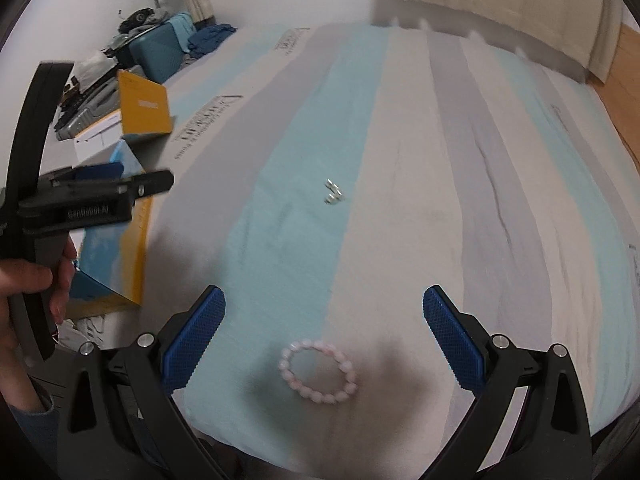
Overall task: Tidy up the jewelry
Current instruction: 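Move the left tool to the pearl earrings while the right moves to the pink bracelet, then grasp the pearl earrings with the left tool while the right grasps the pink-white bracelet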
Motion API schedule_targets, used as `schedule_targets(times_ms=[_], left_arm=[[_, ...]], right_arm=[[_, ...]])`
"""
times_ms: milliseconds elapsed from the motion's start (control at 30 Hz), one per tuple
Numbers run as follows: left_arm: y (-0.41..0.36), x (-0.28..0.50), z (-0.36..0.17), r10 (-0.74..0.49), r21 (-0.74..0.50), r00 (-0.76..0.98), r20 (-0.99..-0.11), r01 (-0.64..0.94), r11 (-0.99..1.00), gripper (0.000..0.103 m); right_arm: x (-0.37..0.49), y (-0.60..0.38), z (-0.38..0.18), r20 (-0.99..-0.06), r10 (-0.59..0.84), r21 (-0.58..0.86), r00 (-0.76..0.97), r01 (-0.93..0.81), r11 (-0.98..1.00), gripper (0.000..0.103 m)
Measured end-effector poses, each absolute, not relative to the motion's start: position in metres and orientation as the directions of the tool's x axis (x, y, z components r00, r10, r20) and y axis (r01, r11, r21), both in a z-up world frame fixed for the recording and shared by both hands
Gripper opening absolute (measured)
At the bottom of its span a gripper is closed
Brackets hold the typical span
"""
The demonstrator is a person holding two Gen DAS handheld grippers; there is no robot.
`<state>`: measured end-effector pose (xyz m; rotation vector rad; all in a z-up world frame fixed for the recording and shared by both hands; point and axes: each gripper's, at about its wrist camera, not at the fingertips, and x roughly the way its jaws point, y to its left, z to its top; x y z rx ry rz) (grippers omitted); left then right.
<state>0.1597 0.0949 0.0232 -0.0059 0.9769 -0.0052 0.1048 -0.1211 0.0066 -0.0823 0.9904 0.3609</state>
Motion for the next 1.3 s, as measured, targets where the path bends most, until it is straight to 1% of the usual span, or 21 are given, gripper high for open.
schedule_targets(times_ms=[200, 467, 633, 733, 800, 867, 967, 1000, 1067, 1133, 1167, 1233, 1300], left_arm=[[0.065, 0.181, 0.011, -0.004, 0.017, 0.557, -0.83, 0.032, 0.999, 0.097], [0.019, 0.206, -0.026, -0.014, 0.053, 0.568, -0.823, 0.101, 0.993, 0.097], [-0.005, 0.221, -0.046, -0.032, 0.062, 0.578, -0.815, 0.141, 0.988, 0.097], [-0.014, 0.23, -0.055, -0.042, 0.051, 0.574, -0.818, 0.145, 0.988, 0.097], [-0.019, 0.238, -0.06, -0.052, 0.044, 0.578, -0.814, 0.15, 0.988, 0.097], [-0.022, 0.244, -0.064, -0.06, 0.033, 0.576, -0.816, 0.149, 0.988, 0.097], [-0.027, 0.253, -0.073, -0.078, 0.009, 0.57, -0.818, 0.148, 0.989, 0.097], [-0.028, 0.256, -0.075, -0.079, 0.006, 0.571, -0.817, 0.146, 0.989, 0.096], [-0.031, 0.262, -0.082, -0.084, -0.001, 0.564, -0.822, 0.146, 0.989, 0.094], [-0.032, 0.269, -0.09, -0.101, -0.025, 0.549, -0.83, 0.143, 0.989, 0.085], [-0.033, 0.272, -0.094, -0.107, -0.033, 0.538, -0.836, 0.145, 0.989, 0.083], [-0.038, 0.276, -0.103, -0.095, -0.022, 0.52, -0.849, 0.145, 0.989, 0.075], [-0.041, 0.279, -0.11, -0.082, -0.008, 0.511, -0.856, 0.145, 0.989, 0.074]], right_arm=[[0.103, -0.132, -0.023, -0.852, 0.251, 0.098, 0.459, -0.332, 0.938, 0.095], [0.101, -0.13, -0.066, -0.889, 0.233, 0.086, 0.395, -0.356, 0.931, 0.095], [0.1, -0.128, -0.079, -0.897, 0.236, 0.093, 0.374, -0.361, 0.928, 0.095], [0.101, -0.128, -0.087, -0.902, 0.24, 0.098, 0.36, -0.37, 0.924, 0.09], [0.104, -0.129, -0.093, -0.907, 0.235, 0.098, 0.348, -0.368, 0.925, 0.089], [0.106, -0.13, -0.099, -0.913, 0.237, 0.107, 0.331, -0.368, 0.924, 0.085], [0.109, -0.129, -0.105, -0.919, 0.235, 0.107, 0.318, -0.371, 0.922, 0.082], [0.11, -0.129, -0.106, -0.919, 0.234, 0.106, 0.318, -0.373, 0.922, 0.081], [0.113, -0.128, -0.11, -0.922, 0.225, 0.099, 0.314, -0.371, 0.923, 0.076], [0.116, -0.129, -0.112, -0.925, 0.223, 0.1, 0.308, -0.37, 0.924, 0.073], [0.117, -0.128, -0.112, -0.925, 0.224, 0.102, 0.306, -0.37, 0.924, 0.071], [0.119, -0.129, -0.111, -0.925, 0.225, 0.101, 0.306, -0.373, 0.922, 0.066], [0.119, -0.133, -0.111, -0.925, 0.228, 0.105, 0.303, -0.373, 0.922, 0.061]])
